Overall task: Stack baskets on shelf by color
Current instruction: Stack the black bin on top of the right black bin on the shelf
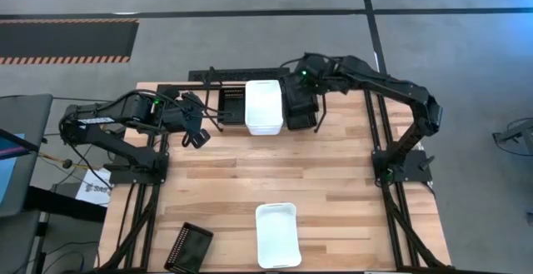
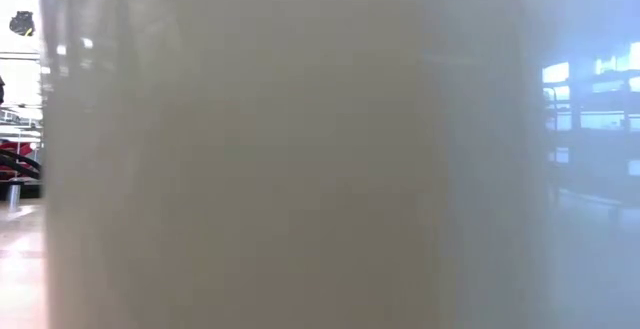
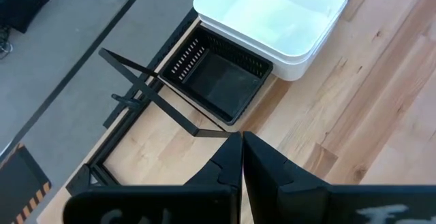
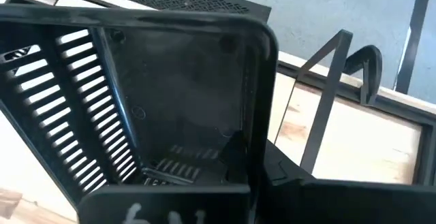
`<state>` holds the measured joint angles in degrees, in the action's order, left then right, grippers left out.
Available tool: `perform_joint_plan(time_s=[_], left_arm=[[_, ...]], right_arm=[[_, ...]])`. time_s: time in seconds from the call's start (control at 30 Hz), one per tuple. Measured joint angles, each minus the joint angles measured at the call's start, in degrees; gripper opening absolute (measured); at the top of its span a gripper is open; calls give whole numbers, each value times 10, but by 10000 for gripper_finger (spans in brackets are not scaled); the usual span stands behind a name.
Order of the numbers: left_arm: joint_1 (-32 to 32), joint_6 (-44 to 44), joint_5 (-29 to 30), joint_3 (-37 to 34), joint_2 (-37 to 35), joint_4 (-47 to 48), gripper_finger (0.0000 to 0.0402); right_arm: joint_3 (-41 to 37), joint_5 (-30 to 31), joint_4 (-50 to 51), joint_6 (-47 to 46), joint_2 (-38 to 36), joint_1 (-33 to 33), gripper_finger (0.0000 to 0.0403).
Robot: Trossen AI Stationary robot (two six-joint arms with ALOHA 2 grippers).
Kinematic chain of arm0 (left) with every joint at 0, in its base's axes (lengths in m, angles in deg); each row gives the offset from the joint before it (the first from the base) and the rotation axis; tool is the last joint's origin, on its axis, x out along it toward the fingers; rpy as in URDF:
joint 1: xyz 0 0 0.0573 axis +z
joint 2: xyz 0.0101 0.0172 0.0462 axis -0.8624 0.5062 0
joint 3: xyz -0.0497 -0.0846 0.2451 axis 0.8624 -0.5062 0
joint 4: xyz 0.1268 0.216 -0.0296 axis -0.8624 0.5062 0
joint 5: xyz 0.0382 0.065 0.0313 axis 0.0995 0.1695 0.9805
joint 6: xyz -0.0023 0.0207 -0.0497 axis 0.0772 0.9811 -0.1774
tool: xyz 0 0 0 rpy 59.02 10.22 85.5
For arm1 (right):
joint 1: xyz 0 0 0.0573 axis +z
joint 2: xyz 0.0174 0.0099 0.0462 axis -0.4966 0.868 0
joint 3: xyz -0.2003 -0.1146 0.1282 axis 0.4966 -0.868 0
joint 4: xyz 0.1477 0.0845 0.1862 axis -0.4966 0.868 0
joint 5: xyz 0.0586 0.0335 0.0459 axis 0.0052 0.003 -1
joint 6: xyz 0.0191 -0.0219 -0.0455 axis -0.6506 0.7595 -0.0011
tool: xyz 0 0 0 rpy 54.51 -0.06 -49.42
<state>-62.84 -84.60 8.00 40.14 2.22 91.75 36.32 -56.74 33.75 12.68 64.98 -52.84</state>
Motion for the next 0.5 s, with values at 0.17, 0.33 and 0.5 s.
perform_joint_plan(time_s=[0.17, 0.33, 0.5], left_arm=[[0, 0, 0, 0, 0, 0, 0], [0, 0, 2, 0, 0, 0, 0], [0, 0, 2, 0, 0, 0, 0]], right_arm=[[0, -54, 0, 10, 0, -12, 3], [-4, -91, 2, 28, 7, -25, 3], [-48, -155, -16, 43, 6, -52, 3]])
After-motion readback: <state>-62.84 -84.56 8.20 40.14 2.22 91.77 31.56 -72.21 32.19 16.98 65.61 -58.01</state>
